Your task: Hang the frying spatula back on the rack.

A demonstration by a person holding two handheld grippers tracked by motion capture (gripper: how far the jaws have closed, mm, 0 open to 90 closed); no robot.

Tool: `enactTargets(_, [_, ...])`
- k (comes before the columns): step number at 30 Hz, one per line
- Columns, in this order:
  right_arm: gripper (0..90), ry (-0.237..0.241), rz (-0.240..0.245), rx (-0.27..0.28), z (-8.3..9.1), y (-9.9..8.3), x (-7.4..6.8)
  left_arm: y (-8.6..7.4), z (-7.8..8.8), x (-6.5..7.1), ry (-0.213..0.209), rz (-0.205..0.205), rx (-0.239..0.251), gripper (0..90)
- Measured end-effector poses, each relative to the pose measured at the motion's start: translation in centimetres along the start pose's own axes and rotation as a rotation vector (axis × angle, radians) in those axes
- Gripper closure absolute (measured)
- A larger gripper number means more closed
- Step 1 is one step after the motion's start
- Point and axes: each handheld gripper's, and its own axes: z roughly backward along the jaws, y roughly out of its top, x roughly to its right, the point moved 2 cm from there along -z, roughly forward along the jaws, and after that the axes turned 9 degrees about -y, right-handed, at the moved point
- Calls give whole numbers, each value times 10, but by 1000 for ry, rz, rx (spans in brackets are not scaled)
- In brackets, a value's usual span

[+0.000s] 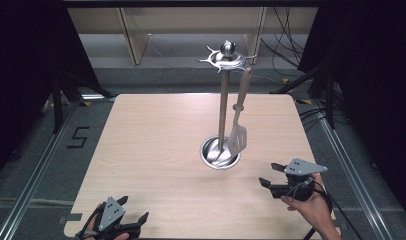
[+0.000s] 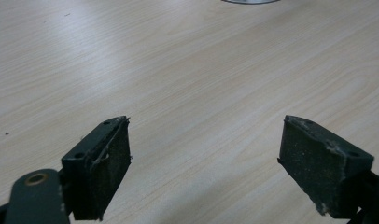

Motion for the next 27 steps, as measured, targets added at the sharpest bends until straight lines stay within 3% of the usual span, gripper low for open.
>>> enactTargets(1, [310,-4,21,0,0,-1,-1,0,-1,1,-1,8,10,156])
enactTargets(5, [308,-9,13,-1,1,-4,-4,0,0,1,3,11,9,156])
enactTargets(10, [307,-7,4,-9,2,-9,-6,0,1,0,4,-5,2,156])
enactTargets(11, [306,-4,-9,-20,3,-11,-7,-1,2,-2,14,-23,-18,156])
enactTargets(12, [305,-1,21,-11,2,-11,-5,-1,2,-2,14,-23,-18,156])
enactTargets(13, [305,1,-17,-32,4,-13,-8,0,1,0,3,-5,-1,156])
enactTargets(14, [305,-6,10,-12,4,-14,-6,-1,1,-1,7,-11,-6,156])
enactTargets(16, [295,-2,-10,-25,6,-17,-9,-1,0,1,0,4,10,156])
enactTargets(27, [264,-14,16,-36,12,-29,-14,-2,1,0,0,-9,-9,156])
